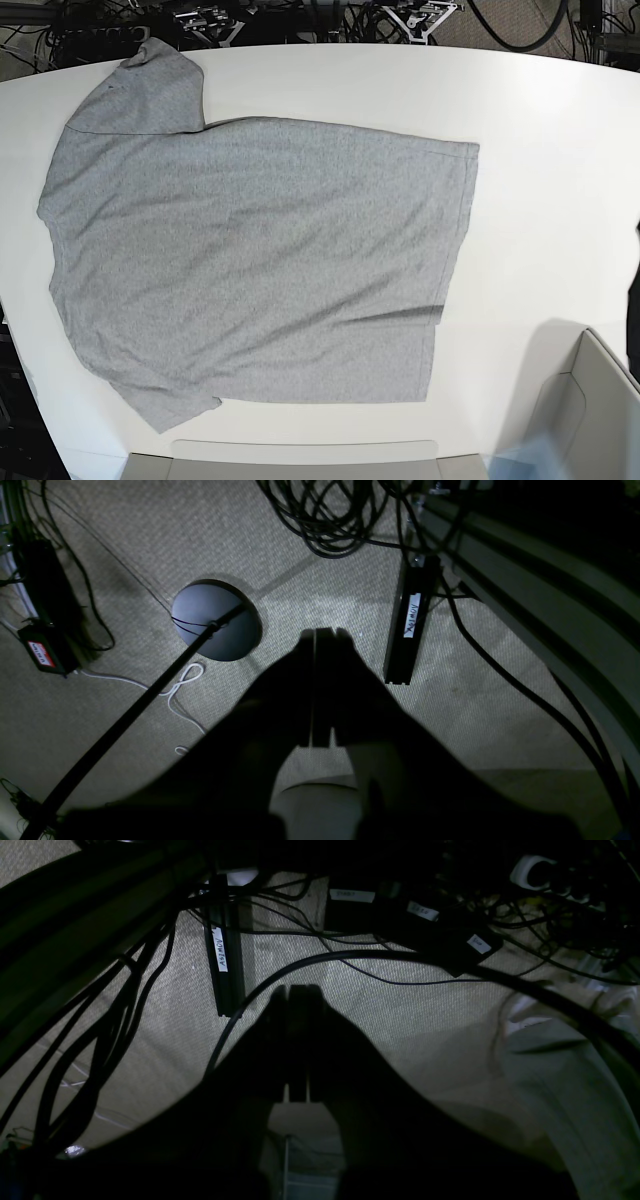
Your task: Fold the T-shirt properly
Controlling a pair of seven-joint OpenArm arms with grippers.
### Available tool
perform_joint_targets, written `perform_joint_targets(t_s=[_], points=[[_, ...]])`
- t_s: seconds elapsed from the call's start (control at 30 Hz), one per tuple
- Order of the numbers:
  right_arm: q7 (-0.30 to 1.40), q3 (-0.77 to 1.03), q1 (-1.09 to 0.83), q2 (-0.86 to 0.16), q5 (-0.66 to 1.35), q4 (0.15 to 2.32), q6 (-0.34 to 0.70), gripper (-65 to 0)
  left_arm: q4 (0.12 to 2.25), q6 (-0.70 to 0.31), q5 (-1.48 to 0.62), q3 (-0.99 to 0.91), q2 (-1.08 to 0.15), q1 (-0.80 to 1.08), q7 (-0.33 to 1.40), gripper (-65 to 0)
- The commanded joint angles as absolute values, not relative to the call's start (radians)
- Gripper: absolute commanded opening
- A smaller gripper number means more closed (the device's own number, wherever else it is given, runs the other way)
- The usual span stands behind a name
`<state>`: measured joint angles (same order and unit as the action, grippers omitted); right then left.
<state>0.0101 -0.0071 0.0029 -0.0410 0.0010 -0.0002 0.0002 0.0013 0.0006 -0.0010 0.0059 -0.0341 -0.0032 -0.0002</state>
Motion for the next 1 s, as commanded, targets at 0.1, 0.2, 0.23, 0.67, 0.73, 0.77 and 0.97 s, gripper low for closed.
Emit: perform_joint_targets(t_s=[0.1, 0.2, 0.23, 0.67, 0.73, 0.77, 0.97], points=[[0.008, -0.005, 0.005, -0.045, 0.001, 0.000, 0.005, -64.8, 0.000, 0.005, -0.001, 0.008, -0.038, -0.004, 0.001, -64.6], [0.008, -0.007, 0.005, -0.045, 0.001, 0.000, 0.005, -64.8, 0.000, 0.004, -0.001, 0.008, -0.038, -0.004, 0.001, -64.6], [0.008, -0.007, 0.005, -0.045, 0.001, 0.000, 0.005, -64.8, 0.000, 0.004, -0.001, 0.008, -0.038, -0.002, 0.001, -64.6], [0.008, -0.008, -0.001, -0.045, 0.001, 0.000, 0.005, -64.8, 0.000, 0.004, -0.001, 0.010, -0.039, 0.001, 0.007, -64.6], [0.008, -0.008, -0.002, -0.045, 0.001, 0.000, 0.005, -64.8, 0.000, 0.004, -0.001, 0.010, -0.039, 0.001, 0.012, -64.6], [0.008, -0.008, -0.002, -0.045, 0.001, 0.000, 0.005, -64.8, 0.000, 0.004, -0.001, 0.010, -0.039, 0.002, 0.013, -64.6], [0.005, -0.008, -0.033, -0.047, 0.001, 0.001, 0.005, -64.9, 0.000, 0.004, -0.001, 0.010, -0.041, 0.025, 0.012, -64.6]])
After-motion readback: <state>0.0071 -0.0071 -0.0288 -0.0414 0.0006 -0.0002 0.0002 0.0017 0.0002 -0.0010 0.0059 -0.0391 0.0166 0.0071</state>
